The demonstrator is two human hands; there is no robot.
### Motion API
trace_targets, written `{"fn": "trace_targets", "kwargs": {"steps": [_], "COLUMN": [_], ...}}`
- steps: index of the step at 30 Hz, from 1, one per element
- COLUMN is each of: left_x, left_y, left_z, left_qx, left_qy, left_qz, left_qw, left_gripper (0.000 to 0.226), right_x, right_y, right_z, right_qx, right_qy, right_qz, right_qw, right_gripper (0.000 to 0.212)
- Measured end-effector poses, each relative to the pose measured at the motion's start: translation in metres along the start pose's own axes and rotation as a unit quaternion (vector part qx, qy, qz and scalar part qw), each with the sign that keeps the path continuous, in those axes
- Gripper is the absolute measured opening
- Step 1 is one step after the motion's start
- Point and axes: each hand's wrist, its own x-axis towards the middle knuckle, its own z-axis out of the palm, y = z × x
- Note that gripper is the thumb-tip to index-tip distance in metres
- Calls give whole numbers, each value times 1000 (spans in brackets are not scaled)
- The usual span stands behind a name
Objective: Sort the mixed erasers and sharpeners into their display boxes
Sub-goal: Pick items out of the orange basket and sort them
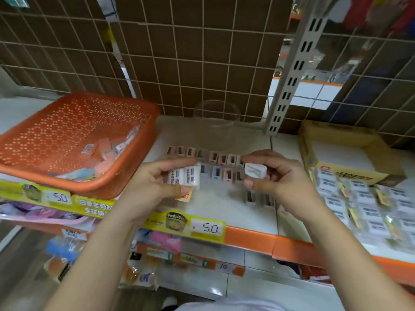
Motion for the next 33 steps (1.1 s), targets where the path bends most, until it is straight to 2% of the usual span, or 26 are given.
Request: {"fn": "trace_targets", "kwargs": {"steps": [7,11,12,13,15,17,20,26,28,29,31,33], "left_x": [-3,-5,-5,-6,-7,-8,-9,-9,-8,-8,-7,-7], "left_y": [-8,-6,-7,-8,-10,-13,-16,-15,-13,-12,-11,-9], "left_z": [-1,-5,-8,-10,-14,-17,-19,-18,-17,-15,-11,-3], "left_qx": [9,16,12,10,9,10,16,31,27,25,28,46], "left_qy": [-4,-4,-4,-5,-7,-10,-9,-20,-32,-40,-59,-81], "left_qz": [-35,-50,-53,-54,-49,-38,-32,-4,6,10,23,39], "left_qw": [999,999,999,998,999,999,999,999,999,999,998,995], "left_gripper": [51,52,53,54,55,55,57,75,82,85,91,98], "right_x": [-7,-8,-7,-5,-2,0,1,2,1,0,-4,-9], "right_y": [0,4,6,8,17,25,35,41,37,34,20,4], "right_z": [-2,4,5,6,7,10,17,24,25,26,32,41], "right_qx": [-12,-36,-71,-150,-317,-406,-478,-529,-509,-465,-315,-150], "right_qy": [-72,-12,1,3,-19,-55,-95,-103,-94,-71,-11,3], "right_qz": [5,36,29,0,-73,-64,-35,-29,-36,-42,-20,43], "right_qw": [997,999,997,989,945,910,872,842,855,881,949,988], "right_gripper": [49,51,49,44,36,37,39,42,40,36,25,20]}}
